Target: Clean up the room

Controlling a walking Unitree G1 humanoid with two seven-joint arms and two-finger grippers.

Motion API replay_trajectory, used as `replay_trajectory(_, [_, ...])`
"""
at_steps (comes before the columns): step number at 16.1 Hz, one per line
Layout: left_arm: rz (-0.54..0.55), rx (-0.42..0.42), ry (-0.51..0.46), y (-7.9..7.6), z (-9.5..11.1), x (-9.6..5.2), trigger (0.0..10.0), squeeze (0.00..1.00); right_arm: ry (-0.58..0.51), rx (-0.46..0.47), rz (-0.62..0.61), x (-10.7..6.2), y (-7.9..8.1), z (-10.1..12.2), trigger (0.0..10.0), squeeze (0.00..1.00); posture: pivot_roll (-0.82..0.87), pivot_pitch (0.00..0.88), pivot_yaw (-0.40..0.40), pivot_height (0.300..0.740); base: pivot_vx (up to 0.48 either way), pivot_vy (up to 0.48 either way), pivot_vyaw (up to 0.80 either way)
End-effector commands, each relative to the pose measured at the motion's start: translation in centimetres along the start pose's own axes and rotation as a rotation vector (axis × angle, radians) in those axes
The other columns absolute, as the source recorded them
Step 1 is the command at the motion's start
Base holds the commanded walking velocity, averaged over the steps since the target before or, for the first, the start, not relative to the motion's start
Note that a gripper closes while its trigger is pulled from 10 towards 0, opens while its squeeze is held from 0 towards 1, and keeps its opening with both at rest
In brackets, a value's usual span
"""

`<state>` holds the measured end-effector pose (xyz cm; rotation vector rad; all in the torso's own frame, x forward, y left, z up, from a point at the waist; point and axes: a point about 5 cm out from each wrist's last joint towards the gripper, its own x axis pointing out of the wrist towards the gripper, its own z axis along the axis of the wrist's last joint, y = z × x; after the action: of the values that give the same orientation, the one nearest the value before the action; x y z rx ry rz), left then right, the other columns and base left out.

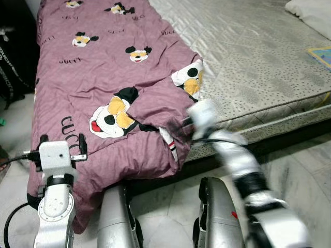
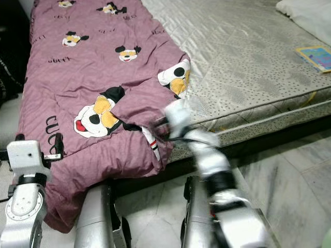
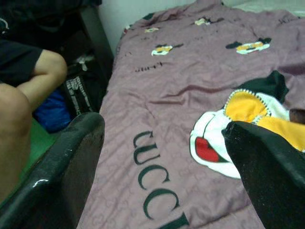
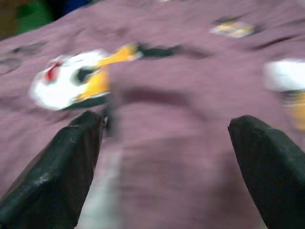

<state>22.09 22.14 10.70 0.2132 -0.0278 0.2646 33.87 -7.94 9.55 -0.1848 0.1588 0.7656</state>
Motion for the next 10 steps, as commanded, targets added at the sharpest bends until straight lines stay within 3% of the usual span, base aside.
replay_trajectory(1, [-0.02,0.016,-0.003,0.0,0.4,-0.2,10.0,0.0,0.027,-0.046,0.083,0.9,1.5,-0.2,10.0,0.0,0.12,0.097,0.052,0.524,0.0,0.0,0.0])
replay_trajectory(4, [-0.026,0.014,-0.004,0.0,0.7,-0.4,10.0,0.0,-0.053,-0.034,0.048,2.4,2.9,1.1,10.0,0.0,0.14,0.102,0.056,0.524,0.0,0.0,0.4])
replay_trajectory(6, [-0.035,0.009,-0.004,0.0,0.9,-0.4,10.0,0.0,-0.111,0.025,-0.053,2.5,2.3,1.7,10.0,0.0,0.14,0.107,0.065,0.524,0.0,0.0,0.72])
replay_trajectory(10, [-0.064,0.008,-0.008,-0.7,1.2,0.0,10.0,0.0,-0.134,0.016,-0.207,1.8,0.3,1.6,10.0,0.0,0.13,0.107,0.076,0.524,0.0,0.0,0.0])
